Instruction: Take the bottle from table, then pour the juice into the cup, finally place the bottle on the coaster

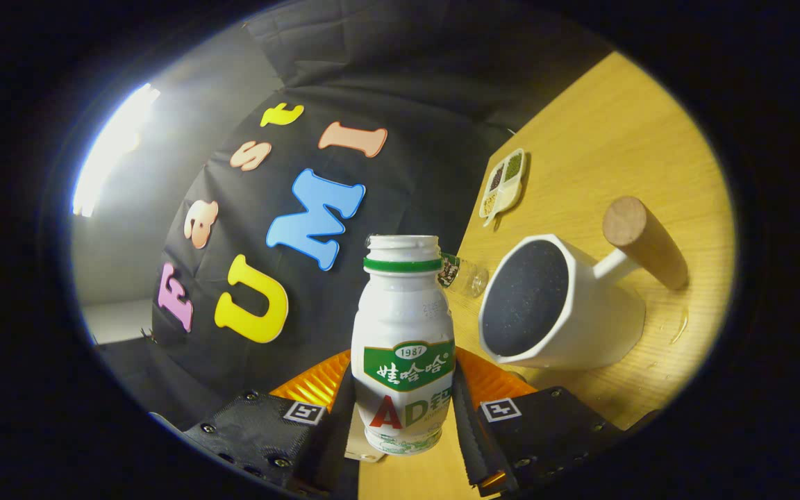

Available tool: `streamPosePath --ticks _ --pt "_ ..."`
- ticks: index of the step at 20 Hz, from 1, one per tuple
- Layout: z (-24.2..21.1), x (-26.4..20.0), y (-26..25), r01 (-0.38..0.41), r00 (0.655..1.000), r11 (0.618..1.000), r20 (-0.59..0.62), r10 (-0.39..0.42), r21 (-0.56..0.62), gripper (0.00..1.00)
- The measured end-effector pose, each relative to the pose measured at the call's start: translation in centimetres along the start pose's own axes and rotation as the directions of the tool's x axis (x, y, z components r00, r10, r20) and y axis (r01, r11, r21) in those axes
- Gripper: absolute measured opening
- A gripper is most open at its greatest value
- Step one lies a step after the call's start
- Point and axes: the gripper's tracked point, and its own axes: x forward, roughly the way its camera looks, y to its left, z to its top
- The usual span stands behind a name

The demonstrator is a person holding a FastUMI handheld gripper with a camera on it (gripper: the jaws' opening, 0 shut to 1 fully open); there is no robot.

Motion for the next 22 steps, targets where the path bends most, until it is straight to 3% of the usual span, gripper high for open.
streamPosePath --ticks 6,8,13,15,19,22 --pt "-0.8 0.5 0.7 0.011 1.000 0.972 -0.012 -0.014 -0.236 0.66" --pt "-0.8 0.7 1.5 0.024 1.000 0.930 0.003 -0.025 -0.368 0.66" --pt "-1.3 1.7 2.8 0.071 0.997 0.722 0.056 -0.044 -0.688 0.66" --pt "-2.3 2.7 3.5 0.050 0.999 0.655 0.044 -0.026 -0.754 0.66" --pt "-3.5 4.4 2.3 0.065 0.998 0.484 0.047 -0.050 -0.873 0.66" --pt "-4.8 5.3 1.5 0.046 0.997 0.410 0.016 -0.075 -0.911 0.67"
